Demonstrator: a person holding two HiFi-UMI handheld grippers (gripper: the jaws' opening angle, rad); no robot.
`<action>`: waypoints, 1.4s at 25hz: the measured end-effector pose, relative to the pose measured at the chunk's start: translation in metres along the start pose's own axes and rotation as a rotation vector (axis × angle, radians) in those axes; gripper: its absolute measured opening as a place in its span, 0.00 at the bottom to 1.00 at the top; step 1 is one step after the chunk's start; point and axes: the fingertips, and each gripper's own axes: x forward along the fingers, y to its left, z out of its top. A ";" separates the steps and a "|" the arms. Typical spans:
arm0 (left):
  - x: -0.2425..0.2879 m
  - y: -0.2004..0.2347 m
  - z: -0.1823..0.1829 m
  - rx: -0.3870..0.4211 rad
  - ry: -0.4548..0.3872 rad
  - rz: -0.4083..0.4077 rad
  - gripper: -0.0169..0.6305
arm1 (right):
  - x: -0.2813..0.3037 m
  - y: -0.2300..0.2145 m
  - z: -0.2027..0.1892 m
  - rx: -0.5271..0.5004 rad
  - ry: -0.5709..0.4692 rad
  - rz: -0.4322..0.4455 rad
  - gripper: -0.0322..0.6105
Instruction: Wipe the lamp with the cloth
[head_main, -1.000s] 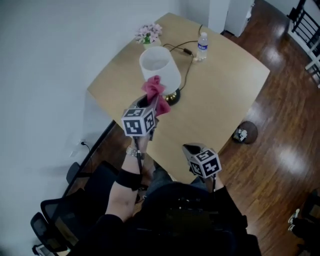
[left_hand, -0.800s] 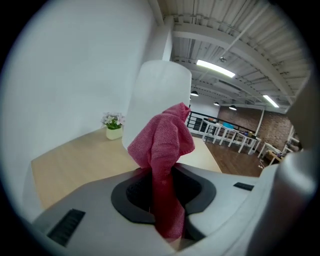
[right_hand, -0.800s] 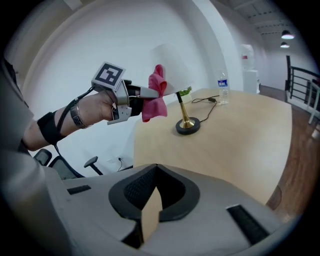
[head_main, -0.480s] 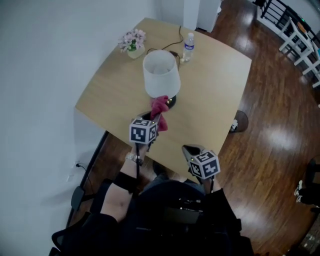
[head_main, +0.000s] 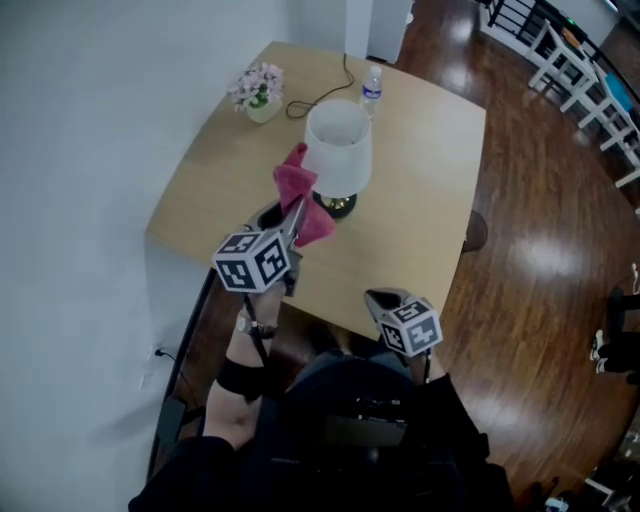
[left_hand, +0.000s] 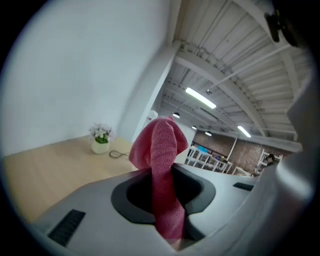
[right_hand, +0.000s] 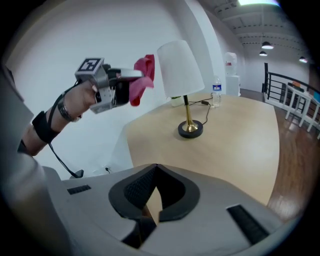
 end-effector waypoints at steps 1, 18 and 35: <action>0.001 -0.001 0.022 -0.011 -0.039 -0.012 0.18 | 0.000 0.003 0.004 -0.007 -0.005 0.001 0.06; 0.057 0.013 0.025 -0.028 0.000 0.110 0.18 | 0.001 -0.017 0.045 0.016 -0.118 0.100 0.06; 0.068 0.060 -0.063 0.053 0.339 -0.170 0.18 | 0.074 -0.001 0.077 0.193 -0.097 -0.106 0.06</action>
